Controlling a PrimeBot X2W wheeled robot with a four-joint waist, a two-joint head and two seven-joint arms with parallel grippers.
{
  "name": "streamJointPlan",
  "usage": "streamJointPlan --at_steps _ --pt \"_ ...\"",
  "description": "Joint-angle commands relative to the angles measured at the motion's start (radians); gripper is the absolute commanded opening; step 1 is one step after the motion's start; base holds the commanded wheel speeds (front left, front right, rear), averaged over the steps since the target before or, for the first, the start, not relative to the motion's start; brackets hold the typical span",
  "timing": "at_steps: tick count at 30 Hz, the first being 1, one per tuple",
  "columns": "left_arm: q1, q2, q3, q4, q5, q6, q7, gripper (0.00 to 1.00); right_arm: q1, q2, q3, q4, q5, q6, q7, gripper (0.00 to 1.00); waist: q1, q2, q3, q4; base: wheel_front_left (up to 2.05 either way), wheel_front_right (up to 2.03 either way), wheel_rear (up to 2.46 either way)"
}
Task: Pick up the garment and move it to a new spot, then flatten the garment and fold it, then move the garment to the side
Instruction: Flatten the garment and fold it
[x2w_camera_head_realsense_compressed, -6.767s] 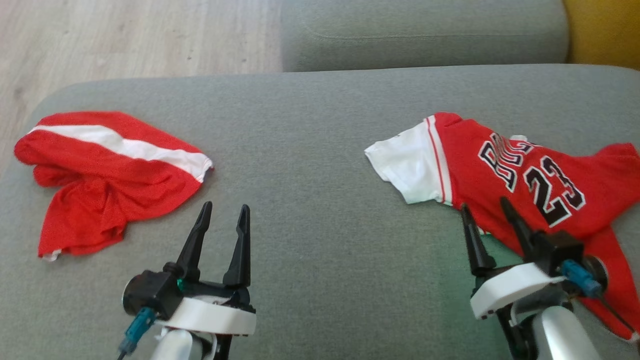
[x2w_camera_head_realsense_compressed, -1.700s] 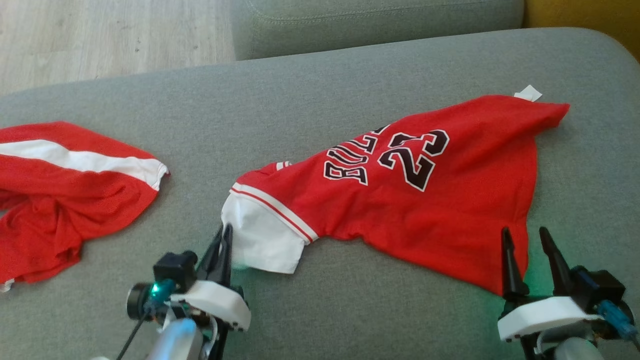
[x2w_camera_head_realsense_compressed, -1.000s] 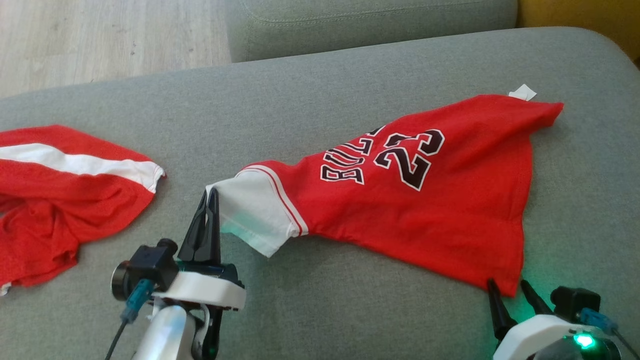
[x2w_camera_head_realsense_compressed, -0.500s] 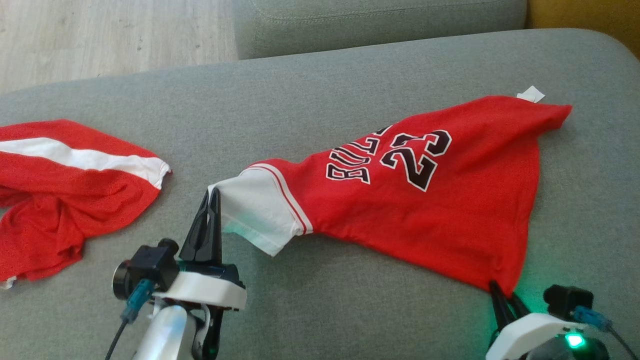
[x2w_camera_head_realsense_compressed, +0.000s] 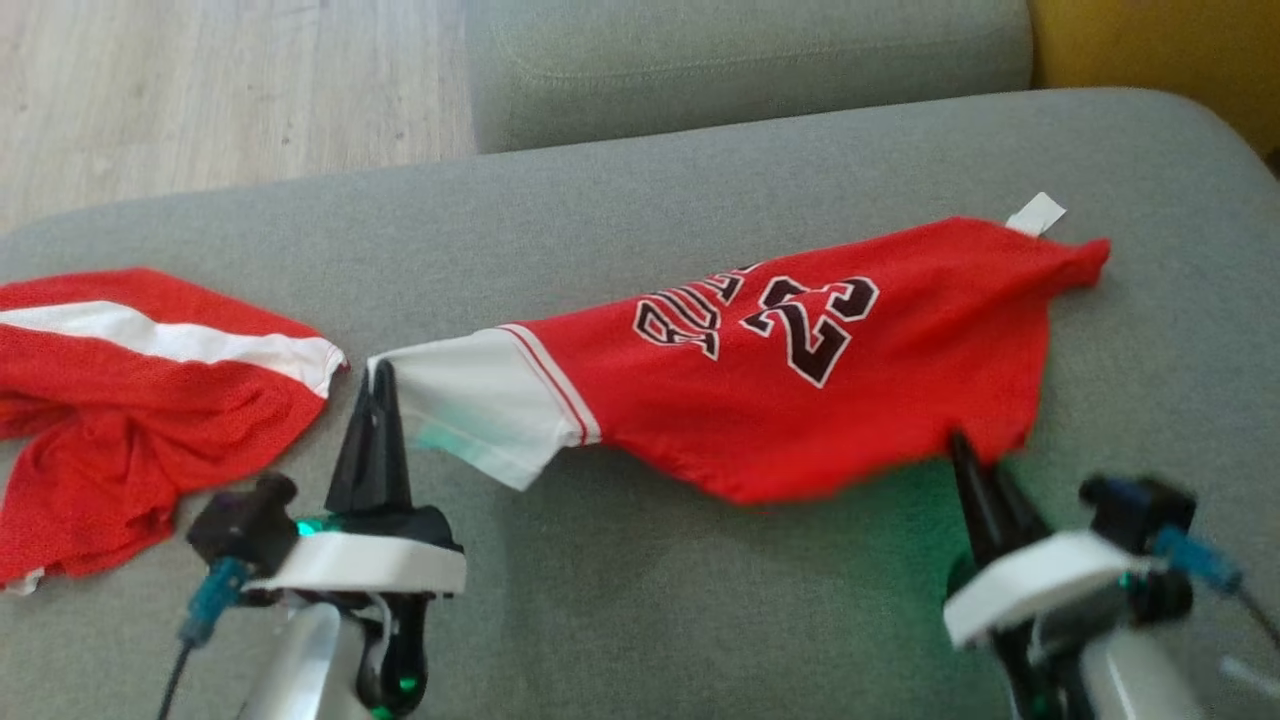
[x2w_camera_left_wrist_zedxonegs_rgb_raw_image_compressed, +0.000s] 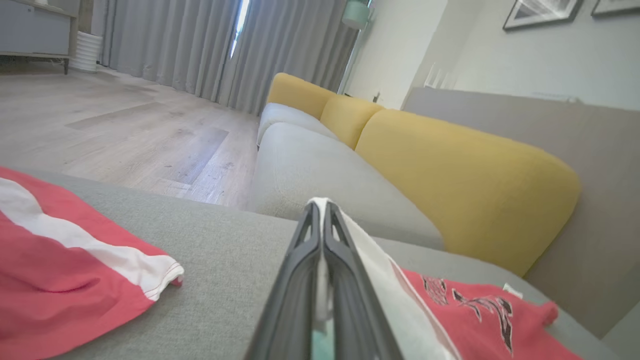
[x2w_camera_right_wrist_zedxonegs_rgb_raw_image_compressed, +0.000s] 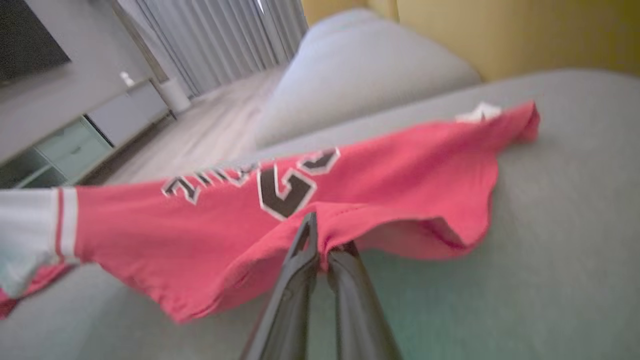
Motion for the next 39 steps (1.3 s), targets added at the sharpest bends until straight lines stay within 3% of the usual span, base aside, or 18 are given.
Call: streamJointPlan --at_steps 1,5,11,20,26,32,39 --pt "-0.053 0.004 0.046 -0.041 -0.026 -0.003 -0.009 0.0 -0.08 -0.02 0.025 -0.067 0.002 -0.001 -0.015 0.0 0.0 0.0 -0.012 0.0 0.0 0.0 0.0" --pt "-0.124 0.004 0.077 -0.052 -0.102 -0.008 -0.001 0.0 -0.179 -0.068 0.032 -0.15 0.017 -0.001 -0.005 0.0 0.0 0.0 -0.031 0.001 0.0 0.0 0.0" --pt "-0.296 0.016 0.116 -0.121 -0.18 -0.012 0.061 0.0 -0.391 -0.154 0.037 -0.184 0.047 -0.001 0.036 0.0 0.0 0.0 -0.052 0.005 0.0 0.0 0.0" --pt "-0.471 0.042 0.145 -0.308 -0.192 0.032 0.121 0.0 -0.636 -0.238 0.073 -0.19 0.08 -0.001 0.073 0.0 0.0 0.0 -0.076 0.003 0.0 0.0 0.0" --pt "-0.431 0.074 0.174 -0.501 -0.174 0.104 0.183 0.0 -0.632 -0.276 0.062 -0.27 0.087 -0.001 0.132 0.0 0.0 0.0 -0.071 -0.012 0.0 0.0 0.0" --pt "-0.412 0.109 0.167 -0.693 -0.184 0.146 0.309 0.0 -0.561 -0.28 0.008 -0.415 0.073 -0.001 0.223 0.0 0.0 0.0 -0.032 -0.023 0.0 0.0 0.0" --pt "-0.502 0.133 0.156 -0.647 -0.215 0.162 0.413 0.0 -0.579 -0.258 -0.028 -0.456 0.044 -0.001 0.326 0.0 0.0 0.0 0.086 -0.028 0.0 0.0 0.0"
